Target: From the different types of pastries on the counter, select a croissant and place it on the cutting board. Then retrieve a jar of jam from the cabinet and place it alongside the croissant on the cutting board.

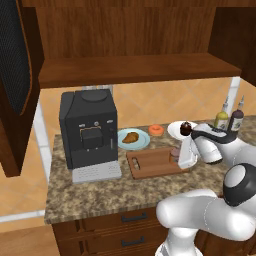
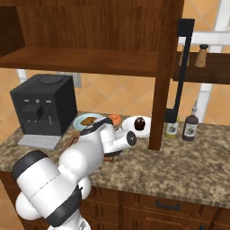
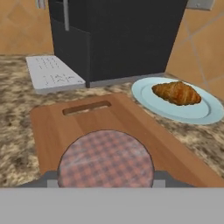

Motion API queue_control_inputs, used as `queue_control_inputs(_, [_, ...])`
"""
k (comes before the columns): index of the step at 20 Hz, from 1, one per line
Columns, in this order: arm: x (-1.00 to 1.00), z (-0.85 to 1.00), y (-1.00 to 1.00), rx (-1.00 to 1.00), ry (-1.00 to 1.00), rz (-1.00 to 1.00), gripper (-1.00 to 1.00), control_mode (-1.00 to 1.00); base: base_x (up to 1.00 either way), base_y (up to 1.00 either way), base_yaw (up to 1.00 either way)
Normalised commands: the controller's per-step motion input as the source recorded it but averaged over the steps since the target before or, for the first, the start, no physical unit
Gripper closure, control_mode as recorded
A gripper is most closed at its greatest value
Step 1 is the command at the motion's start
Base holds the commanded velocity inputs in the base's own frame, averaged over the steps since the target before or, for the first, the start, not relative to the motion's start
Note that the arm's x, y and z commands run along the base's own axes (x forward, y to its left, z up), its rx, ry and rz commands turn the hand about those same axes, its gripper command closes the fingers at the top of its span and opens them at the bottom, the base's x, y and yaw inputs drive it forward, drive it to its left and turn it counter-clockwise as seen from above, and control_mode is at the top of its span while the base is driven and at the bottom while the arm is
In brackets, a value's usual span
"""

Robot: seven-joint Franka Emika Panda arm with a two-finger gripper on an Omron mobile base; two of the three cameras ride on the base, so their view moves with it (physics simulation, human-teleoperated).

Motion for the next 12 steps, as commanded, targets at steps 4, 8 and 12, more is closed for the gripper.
queue_control_inputs(4, [0.08,-0.01,0.00,0.00,0.00,0.00,1.00,-1.00,0.00,0.00,0.00])
queue_control_inputs(8, [0.15,-0.21,0.00,0.00,0.06,0.01,1.00,-1.00,0.00,0.00,0.00])
queue_control_inputs(12, [0.00,-0.19,-0.01,0.01,0.00,0.00,1.00,-1.00,0.00,0.00,0.00])
